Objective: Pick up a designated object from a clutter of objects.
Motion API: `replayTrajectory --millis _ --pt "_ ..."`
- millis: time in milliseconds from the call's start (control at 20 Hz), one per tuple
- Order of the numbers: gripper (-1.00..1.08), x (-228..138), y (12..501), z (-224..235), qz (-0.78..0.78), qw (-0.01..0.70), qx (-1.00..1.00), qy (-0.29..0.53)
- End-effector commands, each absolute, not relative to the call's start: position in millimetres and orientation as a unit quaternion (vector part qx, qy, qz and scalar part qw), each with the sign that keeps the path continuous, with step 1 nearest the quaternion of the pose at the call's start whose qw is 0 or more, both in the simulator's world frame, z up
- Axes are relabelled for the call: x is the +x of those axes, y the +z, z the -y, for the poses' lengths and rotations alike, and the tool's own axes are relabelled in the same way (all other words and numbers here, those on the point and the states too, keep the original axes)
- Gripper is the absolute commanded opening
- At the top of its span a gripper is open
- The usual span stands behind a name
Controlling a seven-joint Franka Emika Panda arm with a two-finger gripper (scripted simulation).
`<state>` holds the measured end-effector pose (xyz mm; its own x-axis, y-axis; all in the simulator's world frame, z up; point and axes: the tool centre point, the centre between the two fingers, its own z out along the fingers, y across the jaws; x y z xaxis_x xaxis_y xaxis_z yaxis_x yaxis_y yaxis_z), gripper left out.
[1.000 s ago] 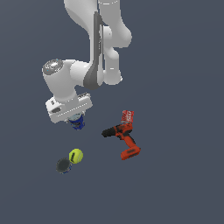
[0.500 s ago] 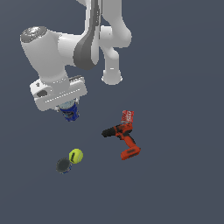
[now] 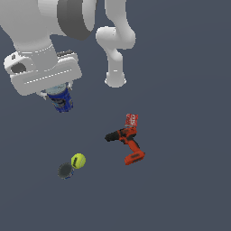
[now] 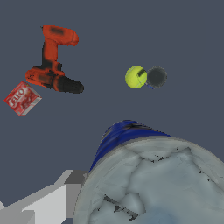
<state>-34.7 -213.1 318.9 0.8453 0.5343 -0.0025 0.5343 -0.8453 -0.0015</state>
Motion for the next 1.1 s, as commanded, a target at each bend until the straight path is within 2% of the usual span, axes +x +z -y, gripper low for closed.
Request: replayTrajectory --millis 0,500,1050 --pt "-1.0 -33 345 216 0.278 0.0 -0.96 0.0" --pt "-1.0 -25 406 223 0.279 0.0 -0.96 0.0" --pt "-1.0 -23 418 225 0.279 0.0 -0.96 0.0"
